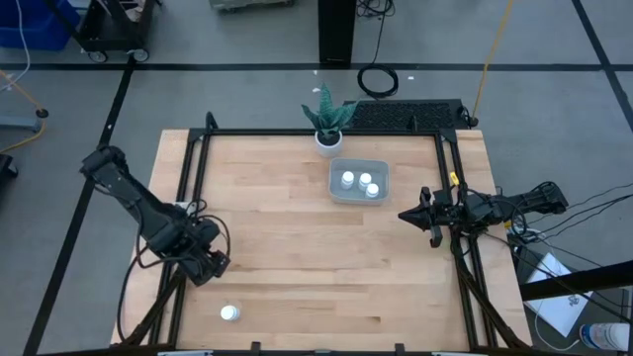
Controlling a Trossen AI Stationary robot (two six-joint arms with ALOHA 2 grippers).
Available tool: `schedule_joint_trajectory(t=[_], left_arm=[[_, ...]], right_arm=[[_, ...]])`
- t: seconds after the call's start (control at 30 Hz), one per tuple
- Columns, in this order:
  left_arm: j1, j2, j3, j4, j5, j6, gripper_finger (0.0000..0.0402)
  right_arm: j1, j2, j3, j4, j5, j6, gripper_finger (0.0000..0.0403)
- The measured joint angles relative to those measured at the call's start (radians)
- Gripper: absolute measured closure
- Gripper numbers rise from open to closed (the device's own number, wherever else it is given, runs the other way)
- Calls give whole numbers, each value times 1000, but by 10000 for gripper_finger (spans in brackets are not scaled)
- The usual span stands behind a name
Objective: Pick and place pill bottles into a basket
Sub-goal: Put the white pill bottle into the gray bin
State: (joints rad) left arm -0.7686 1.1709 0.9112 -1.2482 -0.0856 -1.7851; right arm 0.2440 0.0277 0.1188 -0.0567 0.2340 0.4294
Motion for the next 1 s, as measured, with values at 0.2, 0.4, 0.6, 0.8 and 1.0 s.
schedule_joint_trajectory(t=[0.2,0.4,0.6,0.8,1.0], left_arm=[[-48,0,-1,20,-37,-52,93],[-75,0,-62,80,-35,-103,93],[-78,0,-113,129,-4,-129,94],[-78,0,-137,138,7,-135,94],[-78,0,-159,155,8,-128,94]], right_arm=[[0,0,0,0,0,0,399],[0,0,0,0,0,0,399],[0,0,0,0,0,0,399],[0,0,0,0,0,0,398],[0,0,0,0,0,0,398]])
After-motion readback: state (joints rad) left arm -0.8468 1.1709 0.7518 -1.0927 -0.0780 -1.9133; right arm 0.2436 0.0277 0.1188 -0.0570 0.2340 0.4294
